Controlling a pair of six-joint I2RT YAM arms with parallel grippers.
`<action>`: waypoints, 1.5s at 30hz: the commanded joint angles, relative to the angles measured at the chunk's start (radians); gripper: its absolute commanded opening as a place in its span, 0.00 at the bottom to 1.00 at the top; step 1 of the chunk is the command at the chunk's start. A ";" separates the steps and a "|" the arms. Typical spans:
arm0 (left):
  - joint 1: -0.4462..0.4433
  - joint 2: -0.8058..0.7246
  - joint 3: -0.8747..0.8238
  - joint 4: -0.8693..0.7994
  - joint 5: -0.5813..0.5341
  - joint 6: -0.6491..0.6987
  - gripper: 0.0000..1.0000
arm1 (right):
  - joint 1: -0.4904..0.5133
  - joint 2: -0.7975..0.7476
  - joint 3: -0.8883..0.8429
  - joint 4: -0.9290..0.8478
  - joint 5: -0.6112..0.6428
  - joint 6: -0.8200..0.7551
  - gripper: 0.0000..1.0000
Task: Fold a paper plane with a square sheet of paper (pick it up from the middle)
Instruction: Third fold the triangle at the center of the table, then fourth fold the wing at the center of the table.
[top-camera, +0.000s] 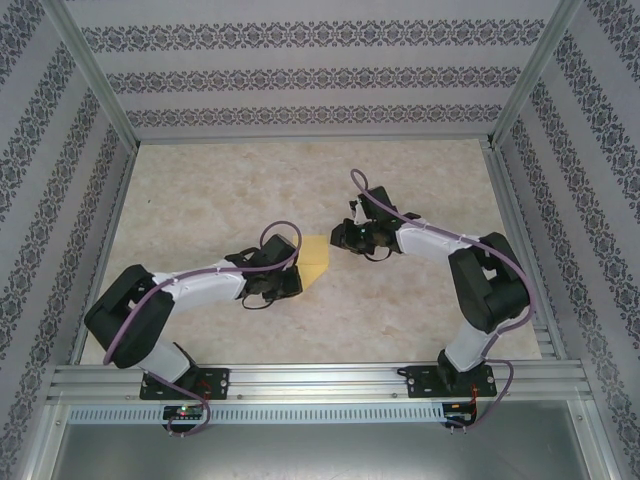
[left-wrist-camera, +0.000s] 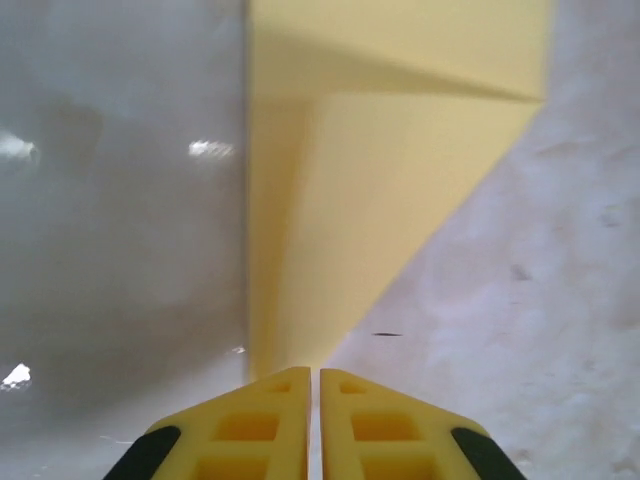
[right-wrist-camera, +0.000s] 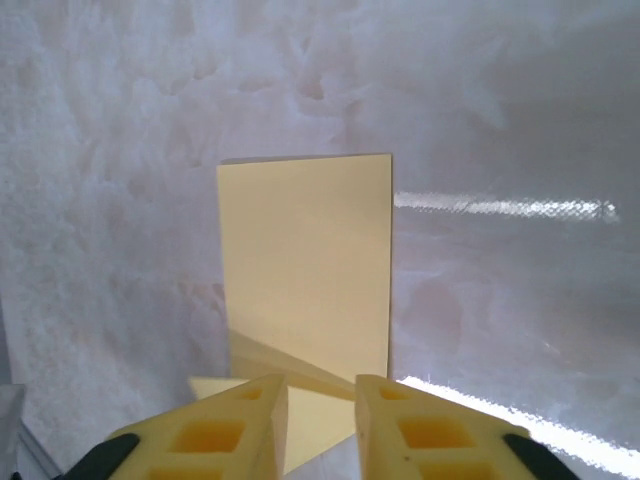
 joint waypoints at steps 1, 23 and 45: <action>0.003 -0.029 0.059 -0.028 -0.066 0.048 0.12 | 0.011 -0.010 -0.055 0.038 -0.029 0.048 0.29; 0.006 0.172 0.108 -0.095 -0.174 0.003 0.04 | 0.105 0.128 -0.010 0.054 -0.009 0.092 0.33; 0.008 0.169 0.107 -0.107 -0.175 -0.001 0.03 | 0.087 0.130 -0.020 0.034 0.037 0.152 0.31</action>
